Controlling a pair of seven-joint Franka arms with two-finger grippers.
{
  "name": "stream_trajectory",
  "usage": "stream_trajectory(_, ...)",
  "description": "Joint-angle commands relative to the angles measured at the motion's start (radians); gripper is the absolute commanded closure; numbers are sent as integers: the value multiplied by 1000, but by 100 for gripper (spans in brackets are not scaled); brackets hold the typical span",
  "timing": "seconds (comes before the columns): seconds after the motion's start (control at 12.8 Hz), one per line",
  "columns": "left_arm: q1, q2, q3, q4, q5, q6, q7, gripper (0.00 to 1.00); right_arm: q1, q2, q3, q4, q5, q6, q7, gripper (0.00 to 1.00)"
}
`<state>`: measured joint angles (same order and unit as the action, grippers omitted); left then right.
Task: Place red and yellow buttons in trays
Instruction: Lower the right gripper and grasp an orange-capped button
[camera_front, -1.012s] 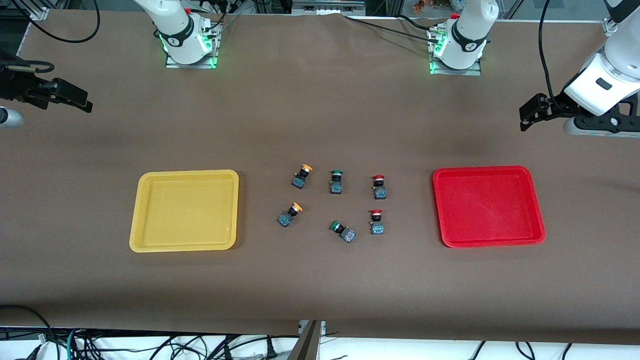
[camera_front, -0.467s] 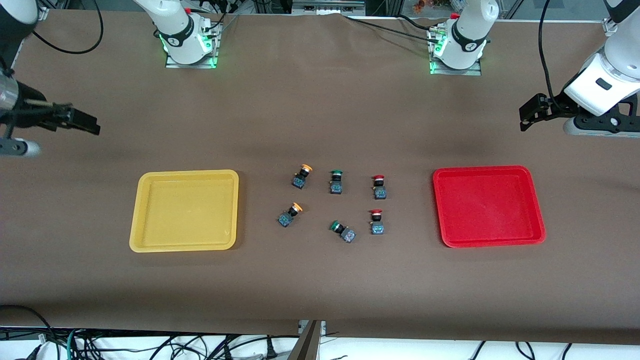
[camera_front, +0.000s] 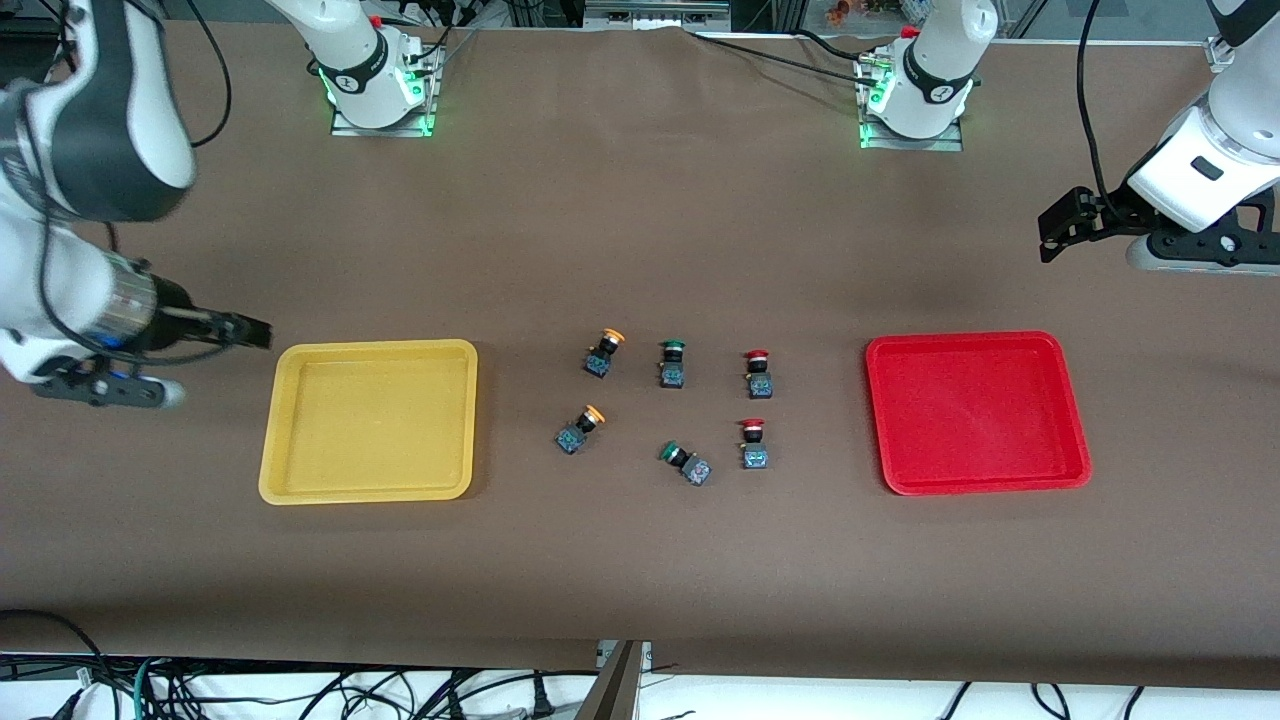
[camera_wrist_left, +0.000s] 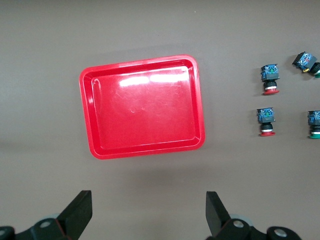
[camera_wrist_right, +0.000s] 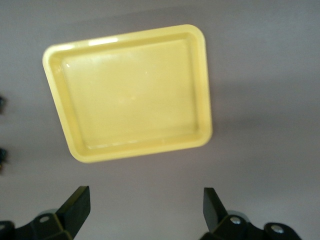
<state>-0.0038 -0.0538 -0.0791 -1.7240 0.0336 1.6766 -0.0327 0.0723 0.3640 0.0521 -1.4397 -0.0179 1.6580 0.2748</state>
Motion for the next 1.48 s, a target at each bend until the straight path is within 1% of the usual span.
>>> stream_trajectory(0.0,7,-17,-4,-11,-4,-2,22,0,107,90,-1,19,10,99,186,0)
stream_trajectory(0.23,7,-17,-4,-11,-4,-2,24,0,231,193,-1,19,49,259,450,0)
stream_trajectory(0.47,7,-17,-4,-11,-4,-2,24,0,377,289,-1,21,44,399,695,0)
stream_trajectory(0.62,7,-17,-4,-11,-4,-2,24,0,437,338,-1,22,42,475,820,0)
stream_trajectory(0.78,7,-15,-4,-11,-4,-2,22,0,484,380,-1,21,39,512,856,0)
stream_trajectory(1.01,7,-15,-4,-11,-4,-2,24,0,549,420,-3,16,38,516,875,0)
stream_trajectory(1.25,7,-15,-4,-11,-4,-2,24,0,578,437,-3,4,33,522,896,0)
stream_trajectory(1.4,7,-15,-4,-11,-4,-2,24,0,583,438,-3,-31,32,567,893,0)
